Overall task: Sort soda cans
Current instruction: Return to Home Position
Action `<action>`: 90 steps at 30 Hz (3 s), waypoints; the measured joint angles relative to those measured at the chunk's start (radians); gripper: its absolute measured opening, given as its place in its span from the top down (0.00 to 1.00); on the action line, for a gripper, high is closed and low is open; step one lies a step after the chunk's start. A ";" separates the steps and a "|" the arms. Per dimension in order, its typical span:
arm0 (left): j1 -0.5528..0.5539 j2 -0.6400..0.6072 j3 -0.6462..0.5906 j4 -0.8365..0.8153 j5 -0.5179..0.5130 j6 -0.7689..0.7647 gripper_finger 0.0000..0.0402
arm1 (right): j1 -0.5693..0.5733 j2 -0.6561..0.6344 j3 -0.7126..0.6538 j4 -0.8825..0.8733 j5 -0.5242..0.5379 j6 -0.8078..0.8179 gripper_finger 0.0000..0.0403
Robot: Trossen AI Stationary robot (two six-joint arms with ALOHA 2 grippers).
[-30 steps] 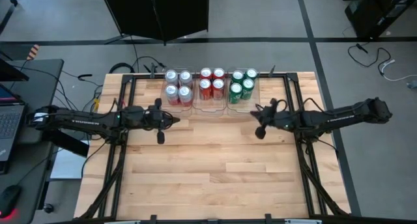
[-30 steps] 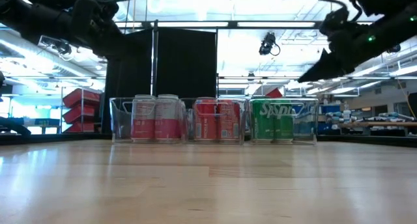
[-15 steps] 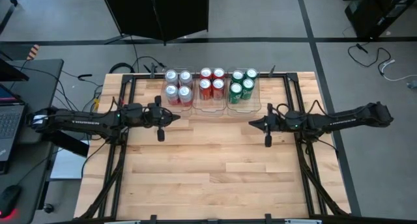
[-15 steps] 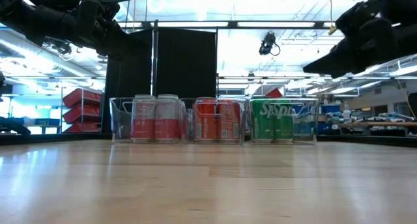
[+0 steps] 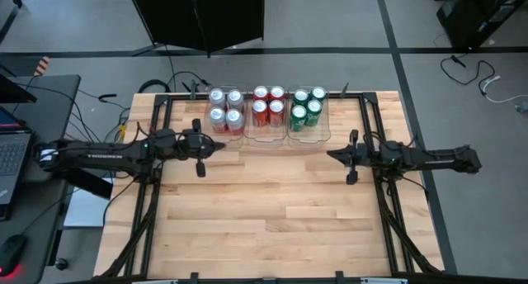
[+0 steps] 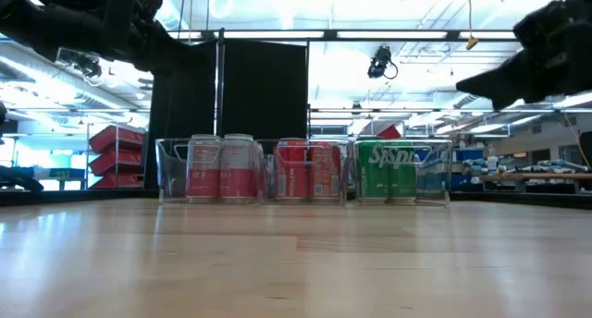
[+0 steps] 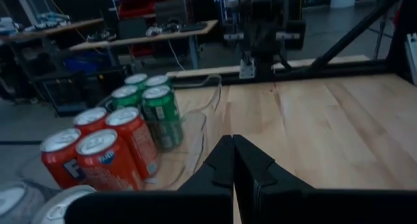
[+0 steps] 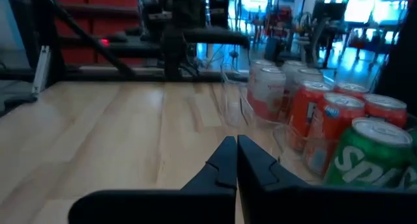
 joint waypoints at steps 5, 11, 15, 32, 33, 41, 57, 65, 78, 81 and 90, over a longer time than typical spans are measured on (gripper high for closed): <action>0.000 -0.109 -0.003 -0.083 0.000 -0.003 1.00 | -0.004 -0.093 -0.015 0.012 -0.039 -0.040 1.00; 0.000 -0.269 -0.110 -0.056 0.000 -0.029 1.00 | -0.035 -0.098 -0.015 0.010 -0.043 -0.052 1.00; 0.000 -0.404 -0.174 -0.055 0.000 -0.043 1.00 | -0.053 -0.093 -0.015 0.009 -0.047 -0.049 1.00; 0.000 -0.709 -0.296 -0.139 0.006 -0.075 1.00 | -0.148 -0.096 -0.015 0.001 -0.099 0.005 1.00; 0.000 -0.708 -0.296 -0.151 0.003 -0.077 1.00 | -0.153 -0.095 -0.015 0.000 -0.102 0.009 1.00; 0.000 -0.713 -0.296 -0.183 0.019 -0.080 1.00 | -0.192 -0.095 -0.015 -0.005 -0.136 0.029 1.00; 0.000 -0.713 -0.297 -0.233 0.020 -0.085 0.99 | -0.208 -0.063 -0.015 -0.013 -0.180 0.141 1.00; 0.000 -0.713 -0.297 -0.233 0.020 -0.087 0.99 | -0.208 -0.062 -0.015 -0.012 -0.180 0.149 1.00; 0.000 -0.713 -0.297 -0.232 0.020 -0.088 0.99 | -0.208 -0.062 -0.015 -0.012 -0.179 0.148 1.00; 0.000 -0.713 -0.298 -0.232 0.020 -0.088 0.99 | -0.208 -0.062 -0.015 -0.012 -0.179 0.148 1.00; 0.000 -0.713 -0.298 -0.232 0.021 -0.088 0.99 | -0.208 -0.062 -0.015 -0.011 -0.179 0.148 1.00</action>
